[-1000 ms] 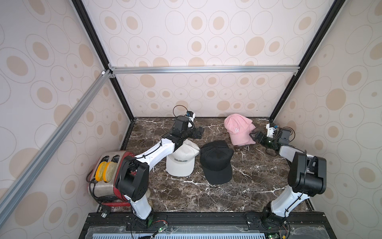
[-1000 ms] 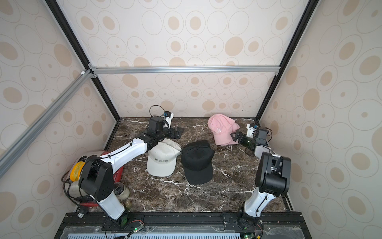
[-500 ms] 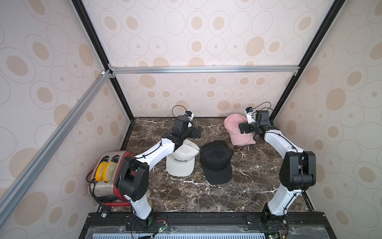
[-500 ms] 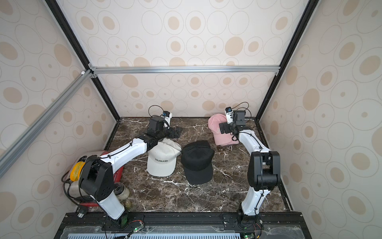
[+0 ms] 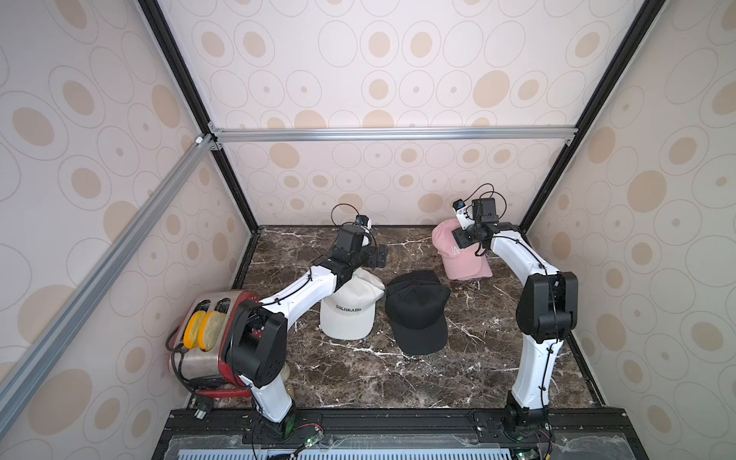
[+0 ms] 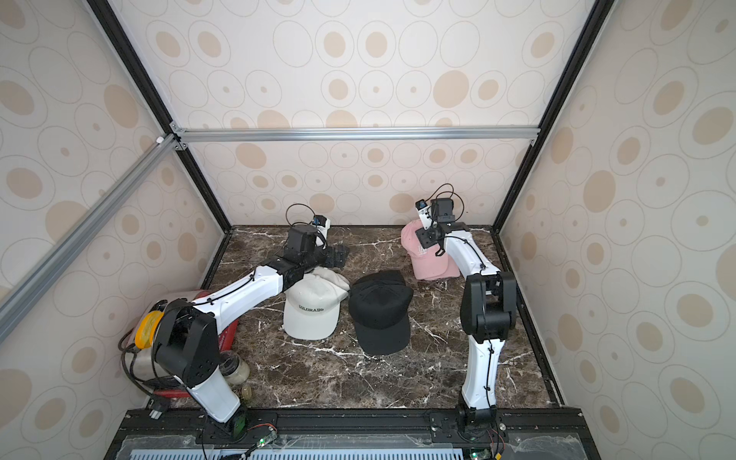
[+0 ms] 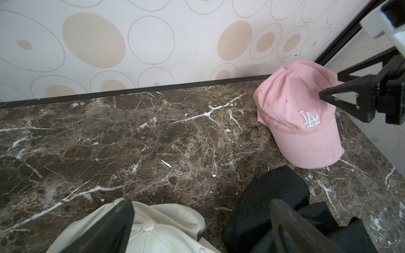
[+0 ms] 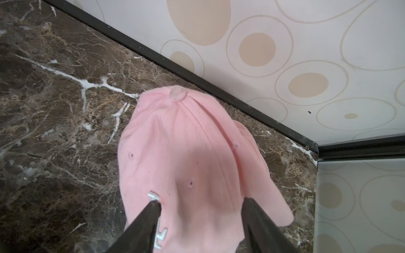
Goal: Stack the baseball caps by color
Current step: Place the baseball cap on the baseball cap.
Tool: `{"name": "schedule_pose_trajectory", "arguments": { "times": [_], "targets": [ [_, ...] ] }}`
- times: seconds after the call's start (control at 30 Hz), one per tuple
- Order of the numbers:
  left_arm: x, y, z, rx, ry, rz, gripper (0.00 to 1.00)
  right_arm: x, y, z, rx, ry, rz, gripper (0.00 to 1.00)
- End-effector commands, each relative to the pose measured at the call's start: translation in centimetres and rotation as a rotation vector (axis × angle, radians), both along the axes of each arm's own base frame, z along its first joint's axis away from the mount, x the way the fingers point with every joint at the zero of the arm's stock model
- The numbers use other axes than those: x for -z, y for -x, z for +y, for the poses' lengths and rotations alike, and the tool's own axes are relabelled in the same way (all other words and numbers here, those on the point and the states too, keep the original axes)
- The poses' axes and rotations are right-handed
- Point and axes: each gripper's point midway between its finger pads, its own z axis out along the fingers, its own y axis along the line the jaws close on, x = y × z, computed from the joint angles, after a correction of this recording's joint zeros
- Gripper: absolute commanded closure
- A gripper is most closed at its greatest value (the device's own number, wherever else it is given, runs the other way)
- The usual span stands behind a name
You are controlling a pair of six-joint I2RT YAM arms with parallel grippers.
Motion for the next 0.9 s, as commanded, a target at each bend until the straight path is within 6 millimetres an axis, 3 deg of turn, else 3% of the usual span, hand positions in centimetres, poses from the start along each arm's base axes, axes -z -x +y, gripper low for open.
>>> {"name": "schedule_pose_trajectory", "arguments": {
  "times": [0.0,0.17,0.27,0.47,0.57,0.67,0.87],
  "targets": [
    [-1.8,-0.2,-0.2,-0.001,0.0,-0.032,0.01,1.9,0.5,0.4,0.0,0.033,0.071,0.36],
    [-1.5,-0.2,-0.1,0.002,-0.01,-0.027,0.01,2.9,0.3,0.4,0.02,0.028,0.094,0.37],
    [-1.3,-0.2,-0.1,0.001,-0.015,-0.024,0.01,3.5,0.2,0.4,0.028,0.035,0.104,0.43],
    [-1.2,-0.2,-0.1,0.001,-0.018,-0.022,0.01,3.6,0.0,0.4,0.041,0.024,0.093,0.71],
    [-1.0,-0.3,-0.1,0.002,-0.021,-0.018,0.01,2.9,-0.2,0.4,0.043,0.013,0.076,0.89],
    [-1.0,-0.3,-0.1,0.003,-0.022,-0.018,0.01,1.7,0.0,0.7,0.035,-0.006,0.057,0.99],
    [-0.9,-0.3,0.0,0.002,-0.029,-0.017,0.01,-1.3,0.5,0.7,0.017,-0.05,0.009,1.0]
  ]
}}
